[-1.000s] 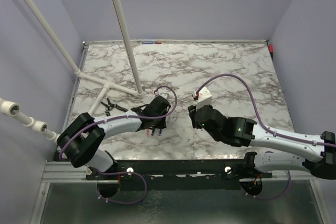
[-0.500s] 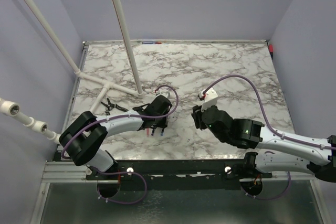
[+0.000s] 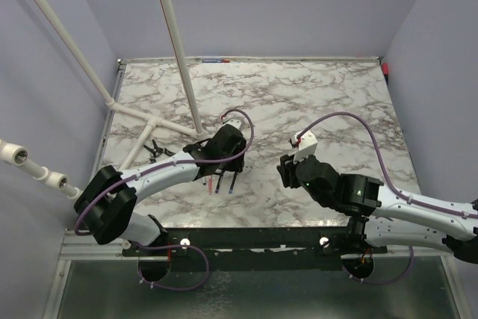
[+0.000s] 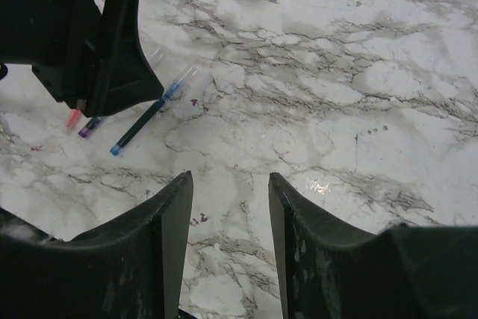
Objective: Insert the pens into the pen caps
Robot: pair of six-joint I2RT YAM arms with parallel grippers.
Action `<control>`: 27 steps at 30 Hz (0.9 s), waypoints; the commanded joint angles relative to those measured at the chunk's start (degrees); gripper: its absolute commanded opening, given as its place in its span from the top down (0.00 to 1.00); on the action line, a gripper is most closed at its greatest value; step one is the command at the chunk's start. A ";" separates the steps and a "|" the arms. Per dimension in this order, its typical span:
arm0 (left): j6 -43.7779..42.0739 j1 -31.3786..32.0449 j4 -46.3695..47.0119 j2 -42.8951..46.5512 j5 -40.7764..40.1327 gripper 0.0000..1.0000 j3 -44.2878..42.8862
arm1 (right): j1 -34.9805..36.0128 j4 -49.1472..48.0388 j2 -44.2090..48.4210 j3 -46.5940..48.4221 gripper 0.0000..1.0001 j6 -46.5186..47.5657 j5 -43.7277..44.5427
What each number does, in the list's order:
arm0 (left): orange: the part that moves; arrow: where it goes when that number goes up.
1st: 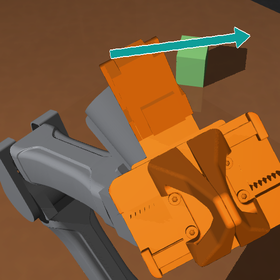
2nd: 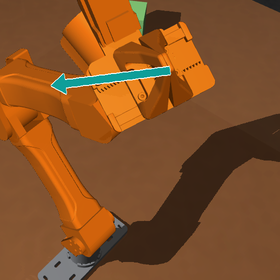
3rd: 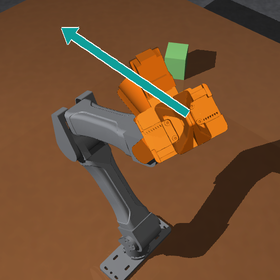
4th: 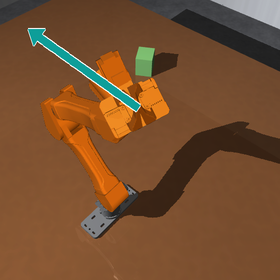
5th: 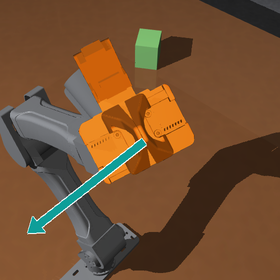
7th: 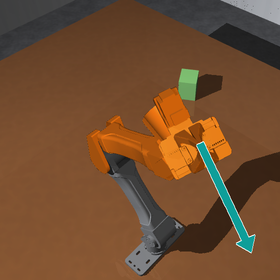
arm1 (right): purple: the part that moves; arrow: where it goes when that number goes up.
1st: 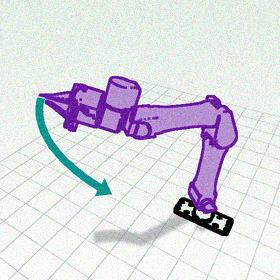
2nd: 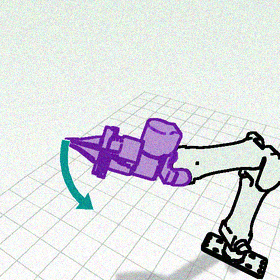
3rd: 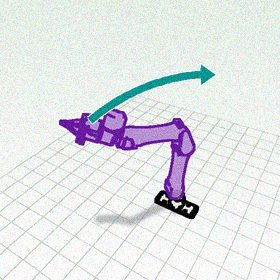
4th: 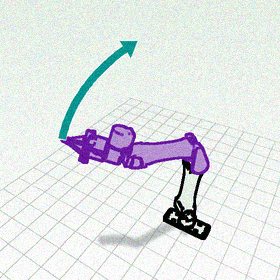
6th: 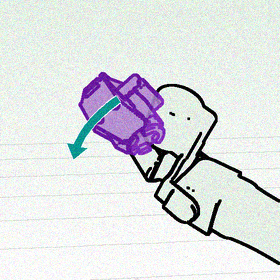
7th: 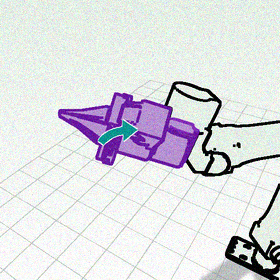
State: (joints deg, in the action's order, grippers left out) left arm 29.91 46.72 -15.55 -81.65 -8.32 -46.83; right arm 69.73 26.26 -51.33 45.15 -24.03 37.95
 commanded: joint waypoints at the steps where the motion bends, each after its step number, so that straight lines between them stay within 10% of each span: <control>1: -3.11 -0.05 -1.35 3.86 -1.00 0.45 -4.10 | -0.17 -0.06 1.80 -1.43 0.49 -1.40 -0.82; 15: -11.86 -0.09 -1.96 12.03 -1.23 0.38 -12.37 | -3.31 -2.52 0.18 -1.72 0.12 1.82 -1.66; 27: -17.11 -0.06 -1.45 19.55 5.22 0.38 -10.23 | -34.11 -11.67 -1.19 -3.38 0.00 1.90 -33.97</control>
State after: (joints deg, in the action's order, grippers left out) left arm 15.62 46.72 -16.78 -64.79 -7.79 -58.17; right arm 44.29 19.05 -52.47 43.07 -21.26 19.09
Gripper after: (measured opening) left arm 0.621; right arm 0.998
